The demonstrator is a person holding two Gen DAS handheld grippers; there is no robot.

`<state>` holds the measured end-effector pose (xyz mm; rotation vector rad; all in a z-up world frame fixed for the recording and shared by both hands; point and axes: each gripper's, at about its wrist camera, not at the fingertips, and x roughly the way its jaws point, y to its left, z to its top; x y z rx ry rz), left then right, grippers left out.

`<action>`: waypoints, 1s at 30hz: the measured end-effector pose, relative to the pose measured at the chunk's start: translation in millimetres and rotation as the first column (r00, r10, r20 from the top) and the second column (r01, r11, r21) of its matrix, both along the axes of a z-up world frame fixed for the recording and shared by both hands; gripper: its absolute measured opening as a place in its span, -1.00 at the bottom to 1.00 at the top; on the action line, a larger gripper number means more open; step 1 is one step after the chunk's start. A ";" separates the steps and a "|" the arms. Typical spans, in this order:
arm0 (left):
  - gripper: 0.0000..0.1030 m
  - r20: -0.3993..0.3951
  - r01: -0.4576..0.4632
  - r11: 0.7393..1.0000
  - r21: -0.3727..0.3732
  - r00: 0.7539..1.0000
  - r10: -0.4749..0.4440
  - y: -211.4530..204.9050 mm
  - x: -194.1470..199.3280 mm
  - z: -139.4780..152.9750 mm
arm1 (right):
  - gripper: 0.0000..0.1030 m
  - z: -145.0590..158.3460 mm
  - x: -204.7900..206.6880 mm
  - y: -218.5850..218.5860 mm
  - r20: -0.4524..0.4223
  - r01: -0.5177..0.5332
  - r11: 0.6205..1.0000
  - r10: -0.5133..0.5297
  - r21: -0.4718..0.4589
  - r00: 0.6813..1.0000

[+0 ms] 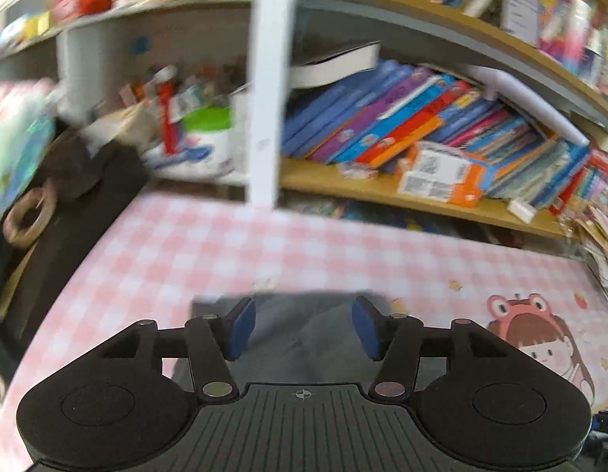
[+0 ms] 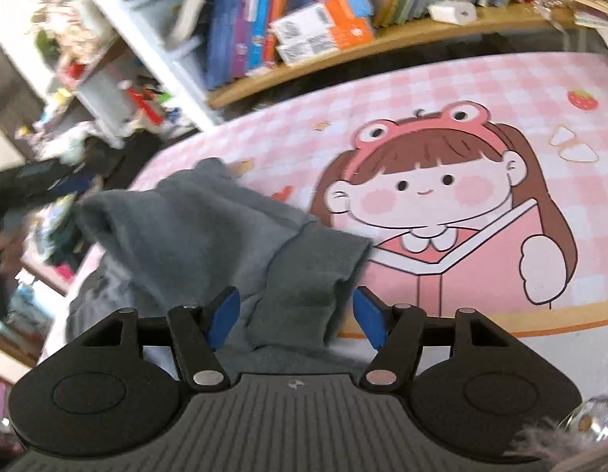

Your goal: Fold clothes

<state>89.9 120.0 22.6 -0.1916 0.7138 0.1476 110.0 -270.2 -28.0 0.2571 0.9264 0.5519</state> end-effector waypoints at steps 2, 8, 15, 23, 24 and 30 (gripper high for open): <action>0.03 -0.012 -0.036 0.999 -0.028 0.999 0.035 8.1 -8.0 -8.7 | -0.21 -0.1 2.9 13.4 0.024 -0.020 0.996 0.022 -0.081 0.999; -0.06 -0.048 -0.091 0.992 -0.083 0.995 0.087 21.4 -21.6 -30.9 | -0.20 -2.1 -3.9 48.8 0.156 -0.170 0.920 0.237 -0.352 0.959; -0.06 -0.054 -0.081 0.993 -0.084 0.996 0.077 25.3 -30.1 -33.2 | -0.65 3.1 79.2 -36.5 0.271 0.280 0.779 -0.146 -0.562 0.951; -0.06 -0.064 -0.049 0.995 -0.088 0.997 0.044 14.6 -16.4 -40.1 | -0.30 44.2 74.1 -51.9 0.251 0.230 0.916 -0.150 -0.328 0.956; -0.06 -0.067 -0.044 0.995 -0.088 0.997 0.039 11.5 -13.4 -41.4 | -0.15 46.7 70.0 -39.4 0.246 0.183 0.935 -0.109 -0.304 0.963; -0.06 -0.069 0.015 0.998 -0.059 0.997 -0.019 -1.9 -2.8 -41.1 | 0.47 44.6 40.6 61.1 0.317 -0.047 0.915 0.187 -0.401 0.930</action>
